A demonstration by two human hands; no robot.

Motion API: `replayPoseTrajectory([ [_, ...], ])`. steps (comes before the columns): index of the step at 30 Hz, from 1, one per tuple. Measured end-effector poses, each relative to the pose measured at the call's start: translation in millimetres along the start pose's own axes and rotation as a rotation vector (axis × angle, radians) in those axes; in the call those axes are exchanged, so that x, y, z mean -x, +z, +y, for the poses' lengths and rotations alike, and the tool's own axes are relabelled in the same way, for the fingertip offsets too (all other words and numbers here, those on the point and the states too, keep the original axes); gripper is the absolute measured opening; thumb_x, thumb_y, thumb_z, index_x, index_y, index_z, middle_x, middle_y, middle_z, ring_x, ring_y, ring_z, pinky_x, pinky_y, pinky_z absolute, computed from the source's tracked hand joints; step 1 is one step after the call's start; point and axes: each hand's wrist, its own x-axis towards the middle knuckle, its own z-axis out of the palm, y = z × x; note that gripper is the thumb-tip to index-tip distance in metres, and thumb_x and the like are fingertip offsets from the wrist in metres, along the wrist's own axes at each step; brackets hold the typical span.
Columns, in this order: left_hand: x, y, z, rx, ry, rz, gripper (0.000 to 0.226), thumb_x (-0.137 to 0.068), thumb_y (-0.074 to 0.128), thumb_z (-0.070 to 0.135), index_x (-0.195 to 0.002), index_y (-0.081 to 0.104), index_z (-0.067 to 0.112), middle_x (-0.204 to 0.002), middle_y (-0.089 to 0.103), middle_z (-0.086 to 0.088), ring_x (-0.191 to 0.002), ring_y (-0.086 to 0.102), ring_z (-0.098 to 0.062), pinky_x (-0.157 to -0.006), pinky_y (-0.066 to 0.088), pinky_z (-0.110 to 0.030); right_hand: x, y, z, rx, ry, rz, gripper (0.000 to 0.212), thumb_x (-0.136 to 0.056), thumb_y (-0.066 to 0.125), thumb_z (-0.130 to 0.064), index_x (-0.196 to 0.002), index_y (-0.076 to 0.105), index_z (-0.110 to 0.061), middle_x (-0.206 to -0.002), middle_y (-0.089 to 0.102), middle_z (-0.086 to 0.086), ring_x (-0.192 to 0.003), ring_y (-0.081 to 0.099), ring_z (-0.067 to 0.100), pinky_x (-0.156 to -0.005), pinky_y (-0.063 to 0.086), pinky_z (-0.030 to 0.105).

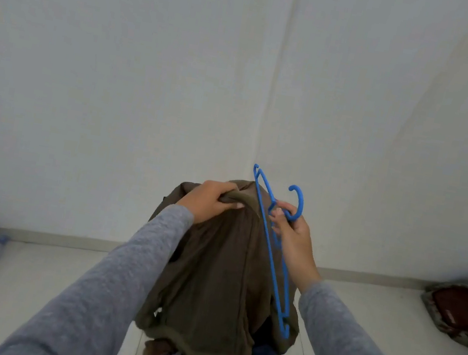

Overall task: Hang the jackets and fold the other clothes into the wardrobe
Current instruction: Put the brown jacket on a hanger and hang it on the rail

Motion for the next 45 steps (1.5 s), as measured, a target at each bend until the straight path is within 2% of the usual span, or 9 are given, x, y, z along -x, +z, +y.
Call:
replayPoseTrajectory([
  [5, -2, -46, 62, 0.140, 0.131, 0.079, 0.013, -0.086, 0.067, 0.020, -0.080, 0.062, 0.010, -0.071, 0.057, 0.002, -0.067, 0.047, -0.003, -0.065, 0.038, -0.018, 12, 16, -39, -0.068, -0.041, -0.164, 0.032, -0.086, 0.066, -0.032, -0.113, 0.061, -0.015, -0.110, 0.067, 0.004, -0.104, 0.064, 0.017, -0.093, 0.051, 0.032],
  [9, 5, -69, 90, 0.097, 0.151, 0.177, 0.020, -0.086, 0.067, 0.024, -0.083, 0.063, 0.005, -0.074, 0.061, -0.008, -0.070, 0.049, -0.008, -0.068, 0.041, -0.023, 19, 24, -71, -0.091, -0.145, -0.022, 0.012, -0.089, 0.063, -0.020, -0.091, 0.063, -0.008, -0.087, 0.067, 0.010, -0.084, 0.064, 0.020, -0.085, 0.052, 0.039],
  [12, 21, -75, 85, 0.072, 0.044, 0.205, 0.029, -0.081, 0.071, 0.034, -0.077, 0.063, 0.007, -0.069, 0.059, -0.007, -0.066, 0.050, -0.010, -0.065, 0.041, -0.027, 24, 23, -95, -0.008, -0.195, 0.059, 0.011, -0.092, 0.059, -0.019, -0.084, 0.063, -0.013, -0.079, 0.065, 0.001, -0.078, 0.061, 0.012, -0.072, 0.050, 0.018],
  [20, 51, -15, 38, 0.213, -0.232, -0.218, 0.052, -0.065, 0.066, 0.072, -0.088, 0.072, 0.026, -0.091, 0.072, 0.006, -0.091, 0.065, -0.015, -0.093, 0.048, -0.037, 49, 7, -121, 0.002, -0.236, 0.145, 0.019, -0.093, 0.054, -0.012, -0.079, 0.062, -0.020, -0.082, 0.063, -0.004, -0.078, 0.058, 0.007, -0.070, 0.043, 0.015],
  [24, 58, 25, 35, -0.040, -0.271, -0.377, 0.052, -0.076, 0.052, 0.073, -0.113, 0.062, 0.038, -0.118, 0.062, 0.006, -0.113, 0.050, -0.019, -0.112, 0.024, -0.043, 66, -27, -129, -0.120, -0.245, 0.307, 0.020, -0.093, 0.055, -0.011, -0.077, 0.062, -0.020, -0.080, 0.064, -0.005, -0.079, 0.059, 0.007, -0.071, 0.046, 0.017],
  [30, 52, 37, 83, 0.558, -0.278, -0.388, 0.023, -0.091, 0.055, 0.041, -0.095, 0.062, 0.019, -0.079, 0.058, -0.001, -0.081, 0.057, -0.015, -0.081, 0.051, -0.033, 77, -93, -154, -0.209, -0.234, 0.448, 0.020, -0.092, 0.056, -0.012, -0.074, 0.060, -0.019, -0.076, 0.060, -0.001, -0.076, 0.056, 0.013, -0.075, 0.047, 0.026],
  [33, 34, 40, 131, 0.809, -0.305, -0.484, 0.035, -0.094, 0.050, 0.042, -0.124, 0.050, 0.023, -0.105, 0.058, -0.009, -0.093, 0.064, -0.026, -0.077, 0.057, -0.035, 81, -111, -163, -0.187, -0.243, 0.370, 0.018, -0.091, 0.057, -0.011, -0.076, 0.063, -0.018, -0.079, 0.061, -0.001, -0.080, 0.057, 0.015, -0.077, 0.048, 0.029],
  [38, 9, 86, 167, -0.009, -0.093, -0.405, 0.064, -0.084, 0.066, 0.024, -0.140, 0.036, 0.029, -0.143, 0.034, -0.004, -0.131, 0.036, -0.027, -0.111, 0.032, -0.042, 88, -138, -183, -0.231, -0.272, 0.320, 0.018, -0.090, 0.057, -0.009, -0.075, 0.063, -0.016, -0.077, 0.061, 0.002, -0.079, 0.057, 0.018, -0.076, 0.048, 0.031],
  [45, 14, 138, 201, 0.440, -0.170, -0.617, 0.072, -0.063, 0.076, 0.052, -0.126, 0.055, 0.025, -0.118, 0.065, 0.003, -0.109, 0.060, -0.020, -0.106, 0.040, -0.038, 108, -209, -184, -0.307, -0.283, 0.421, 0.022, -0.090, 0.056, -0.009, -0.070, 0.063, -0.016, -0.066, 0.062, -0.002, -0.071, 0.057, 0.015, -0.070, 0.047, 0.029],
])
